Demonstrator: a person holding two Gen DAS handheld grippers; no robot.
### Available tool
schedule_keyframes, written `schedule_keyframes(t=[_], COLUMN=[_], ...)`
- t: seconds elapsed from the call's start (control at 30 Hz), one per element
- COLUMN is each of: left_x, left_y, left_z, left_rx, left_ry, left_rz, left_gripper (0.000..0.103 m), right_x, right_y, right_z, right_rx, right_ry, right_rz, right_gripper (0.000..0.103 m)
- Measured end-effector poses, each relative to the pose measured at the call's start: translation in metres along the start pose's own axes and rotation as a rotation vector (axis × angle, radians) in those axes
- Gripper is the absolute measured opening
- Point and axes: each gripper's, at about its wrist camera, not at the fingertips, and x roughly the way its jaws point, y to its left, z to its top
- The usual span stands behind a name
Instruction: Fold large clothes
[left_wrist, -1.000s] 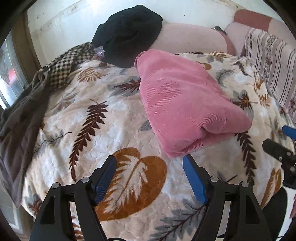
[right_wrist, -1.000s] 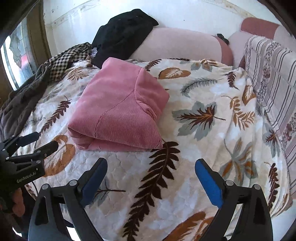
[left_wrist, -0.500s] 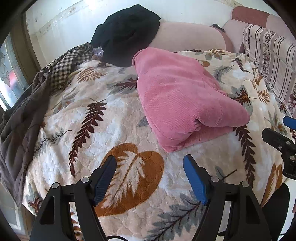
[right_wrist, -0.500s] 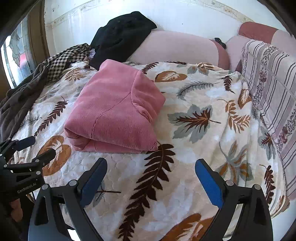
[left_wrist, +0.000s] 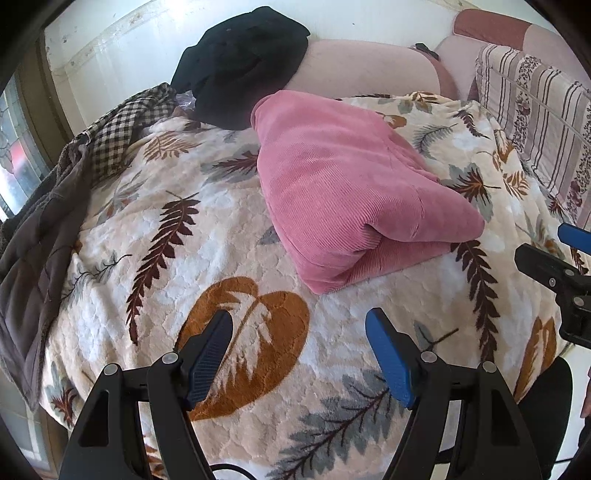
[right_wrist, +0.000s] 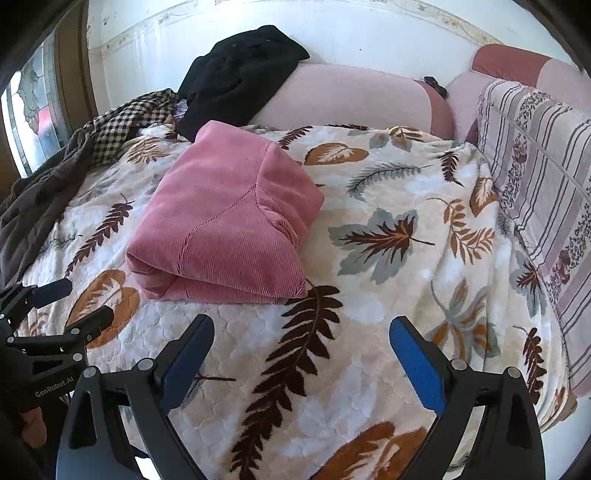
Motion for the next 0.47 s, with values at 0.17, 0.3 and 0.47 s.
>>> schedule_keyframes(t=[0.17, 0.3, 0.47], left_x=[-0.001, -0.009, -0.01], left_y=[-0.003, -0.005, -0.008], left_z=[0.0, -0.002, -0.004], left_rx=[-0.001, -0.002, -0.001], left_ry=[0.011, -0.028, -0.005], left_rz=[-0.019, -0.029, -0.048], left_gripper=[0.074, 0.074, 0.075], right_x=[0.0, 0.0, 0.0], right_y=[-0.001, -0.001, -0.001], right_z=[-0.002, -0.002, -0.003], right_rx=[0.009, 0.012, 0.014], right_ry=[0.005, 0.006, 0.006], right_rz=[0.007, 0.009, 0.002], right_gripper=[0.096, 0.096, 0.096])
